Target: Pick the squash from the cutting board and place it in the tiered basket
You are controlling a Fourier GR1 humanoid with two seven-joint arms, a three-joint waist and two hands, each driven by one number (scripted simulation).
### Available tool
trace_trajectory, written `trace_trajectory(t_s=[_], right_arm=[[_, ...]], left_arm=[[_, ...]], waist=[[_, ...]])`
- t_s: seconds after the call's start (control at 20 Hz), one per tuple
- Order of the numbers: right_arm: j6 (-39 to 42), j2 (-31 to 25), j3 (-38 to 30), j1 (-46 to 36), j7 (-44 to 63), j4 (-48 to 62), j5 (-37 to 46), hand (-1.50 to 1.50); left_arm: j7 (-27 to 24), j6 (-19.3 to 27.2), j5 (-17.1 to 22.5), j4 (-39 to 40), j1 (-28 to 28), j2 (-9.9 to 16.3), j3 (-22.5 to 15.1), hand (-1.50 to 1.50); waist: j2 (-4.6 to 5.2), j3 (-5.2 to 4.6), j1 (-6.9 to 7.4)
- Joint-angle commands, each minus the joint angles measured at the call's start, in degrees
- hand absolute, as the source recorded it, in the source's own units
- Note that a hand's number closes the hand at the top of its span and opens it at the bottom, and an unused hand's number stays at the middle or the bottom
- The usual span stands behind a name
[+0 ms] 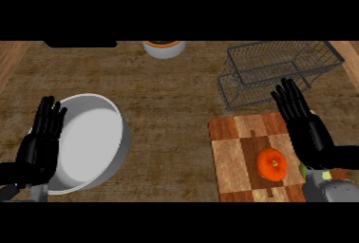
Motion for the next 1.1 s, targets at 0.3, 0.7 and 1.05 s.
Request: trace_trajectory(t_s=[0.3,0.7,1.05], right_arm=[[8.9,9.0,-17.2,-3.3,-7.0,7.6,-31.4,1.5],[55.7,-13.0,-12.1,-4.9,9.2,23.2,-47.2,-1.5],[71.5,-30.9,-22.1,-7.8,7.1,25.4,-38.5,-1.5]], left_arm=[[2.0,2.2,-6.0,1.9,-4.8,-0.3,-4.0,0.0],[7.0,6.0,-13.0,2.7,-9.6,-3.5,-11.2,0.0],[10.4,6.6,-14.1,2.7,-11.7,-3.9,-11.8,0.0]], waist=[[-0.04,3.41,-4.26],[-0.81,0.48,0.82],[-1.32,0.36,0.14]])
